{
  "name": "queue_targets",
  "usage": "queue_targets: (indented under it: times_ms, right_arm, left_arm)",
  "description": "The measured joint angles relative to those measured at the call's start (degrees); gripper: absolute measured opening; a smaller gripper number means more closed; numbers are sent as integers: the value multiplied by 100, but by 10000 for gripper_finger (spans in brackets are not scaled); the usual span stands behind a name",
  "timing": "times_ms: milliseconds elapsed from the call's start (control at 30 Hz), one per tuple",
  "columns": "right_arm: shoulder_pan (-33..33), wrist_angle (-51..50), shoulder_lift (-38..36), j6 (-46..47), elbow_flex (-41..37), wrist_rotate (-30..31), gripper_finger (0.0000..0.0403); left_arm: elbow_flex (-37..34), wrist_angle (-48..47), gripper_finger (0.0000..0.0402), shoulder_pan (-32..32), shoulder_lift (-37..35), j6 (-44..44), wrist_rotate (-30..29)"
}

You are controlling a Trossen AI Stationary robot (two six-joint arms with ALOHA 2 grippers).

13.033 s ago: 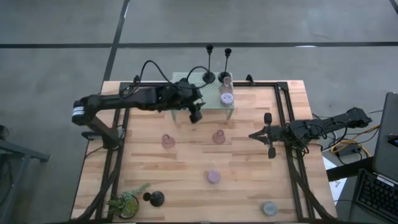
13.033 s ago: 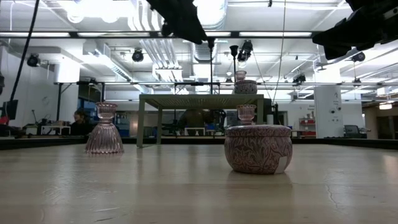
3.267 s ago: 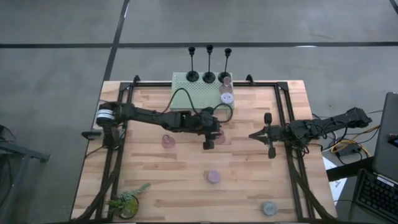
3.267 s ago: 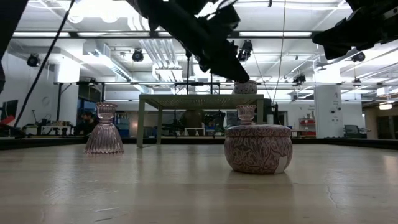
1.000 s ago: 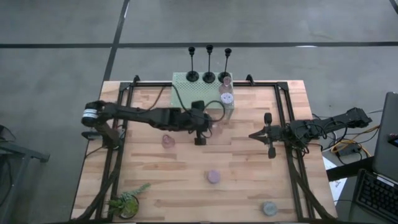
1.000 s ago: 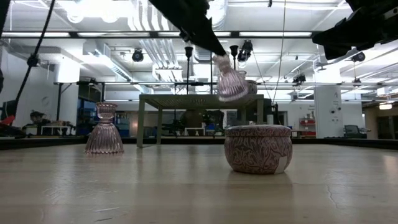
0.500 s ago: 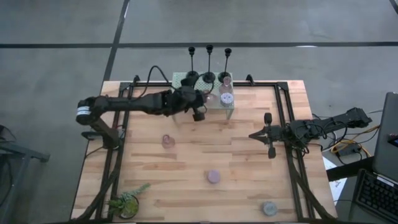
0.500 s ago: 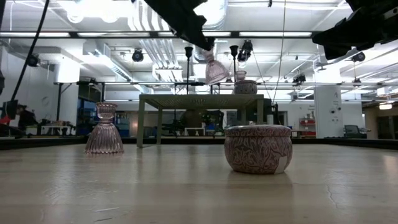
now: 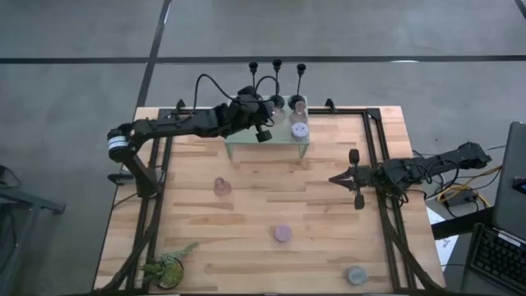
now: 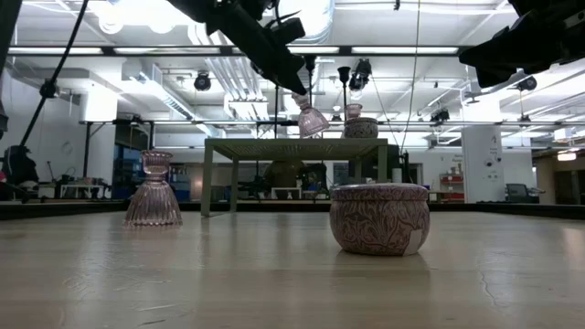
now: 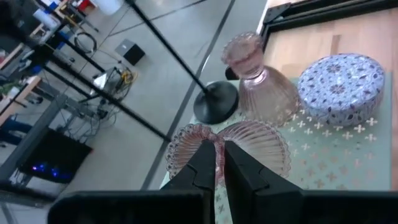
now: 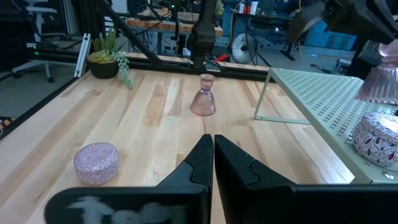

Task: Pick & Place candle stick holders
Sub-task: Put the right pink glass candle holder on the shelf

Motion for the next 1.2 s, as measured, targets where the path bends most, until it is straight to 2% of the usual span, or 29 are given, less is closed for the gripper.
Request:
queue_targets:
  times_ms: [133, 300, 533, 867, 1200]
  right_arm:
    - [0, 0, 1, 0, 2, 1, 8]
    - [0, -2, 2, 0, 2, 0, 8]
    - [0, 0, 2, 0, 0, -1, 8]
    - [0, 0, 2, 0, 1, 1, 8]
    - [0, 0, 1, 0, 1, 1, 8]
  left_arm:
    - [13, 126, 18, -2, 189, 160, 3]
    - [55, 100, 19, 2, 333, 318, -356]
    - [61, 290, 20, 28, 443, 343, -378]
    - [61, 395, 54, 33, 458, 329, -295]
    - [61, 521, 57, 48, 458, 286, -308]
